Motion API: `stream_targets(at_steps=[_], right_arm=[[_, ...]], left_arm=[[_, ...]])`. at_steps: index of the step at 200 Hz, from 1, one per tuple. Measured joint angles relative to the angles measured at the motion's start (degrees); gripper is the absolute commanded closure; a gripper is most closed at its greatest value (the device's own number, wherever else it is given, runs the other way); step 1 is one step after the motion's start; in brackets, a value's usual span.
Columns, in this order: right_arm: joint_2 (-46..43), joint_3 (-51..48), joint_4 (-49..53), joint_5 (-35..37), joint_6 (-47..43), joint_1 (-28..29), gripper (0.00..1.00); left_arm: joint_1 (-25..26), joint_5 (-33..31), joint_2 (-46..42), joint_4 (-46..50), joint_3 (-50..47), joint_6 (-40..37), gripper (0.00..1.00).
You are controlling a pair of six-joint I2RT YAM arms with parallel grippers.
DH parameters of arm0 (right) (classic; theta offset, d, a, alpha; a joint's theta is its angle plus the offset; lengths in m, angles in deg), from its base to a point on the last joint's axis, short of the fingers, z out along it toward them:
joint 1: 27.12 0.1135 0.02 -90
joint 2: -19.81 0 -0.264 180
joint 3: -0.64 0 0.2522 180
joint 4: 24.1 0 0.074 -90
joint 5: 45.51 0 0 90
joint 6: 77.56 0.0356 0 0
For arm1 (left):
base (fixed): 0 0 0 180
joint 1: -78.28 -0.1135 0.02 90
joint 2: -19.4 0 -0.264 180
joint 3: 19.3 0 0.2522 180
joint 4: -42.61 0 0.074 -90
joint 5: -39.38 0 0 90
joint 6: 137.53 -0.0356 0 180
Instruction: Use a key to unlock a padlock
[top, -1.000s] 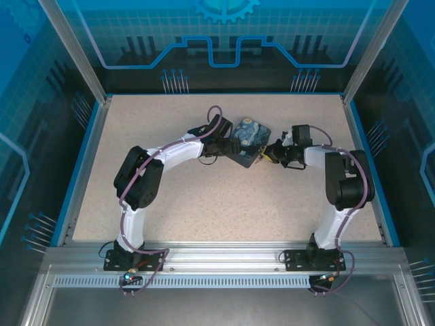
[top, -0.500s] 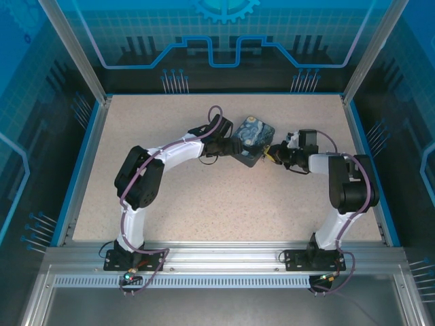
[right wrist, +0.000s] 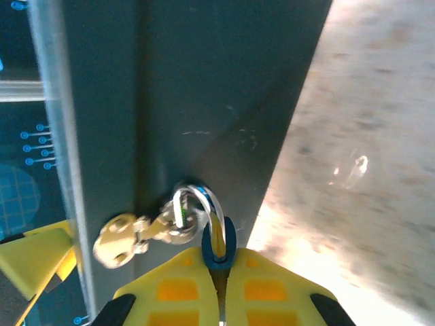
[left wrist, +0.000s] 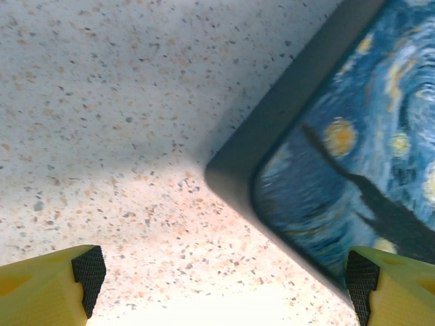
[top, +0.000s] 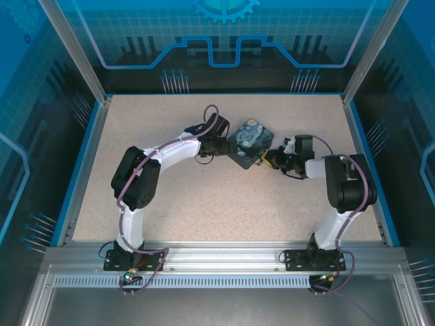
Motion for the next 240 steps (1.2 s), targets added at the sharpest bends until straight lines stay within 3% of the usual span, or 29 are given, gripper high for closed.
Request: stream_targets(at_steps=[38, 110, 180, 240], right_arm=[[0.00, -0.55, -3.04, 0.39, 0.48, -2.21, 1.00], [-0.07, -0.59, -5.07, 0.04, -0.04, 0.13, 1.00], [-0.15, -1.31, -4.26, 0.26, -0.61, 0.57, 1.00], [-0.15, -0.07, -3.10, 0.26, -0.57, -0.04, 1.00]], left_arm=[[0.13, -0.26, 0.48, 2.29, -0.52, -0.02, 0.08], [0.76, -0.68, -0.35, 3.08, -1.01, 0.02, 0.07], [3.76, -2.71, 2.91, 4.74, 11.96, -1.29, 0.06], [4.15, -6.29, 9.68, 8.41, 16.39, -3.87, 0.07]])
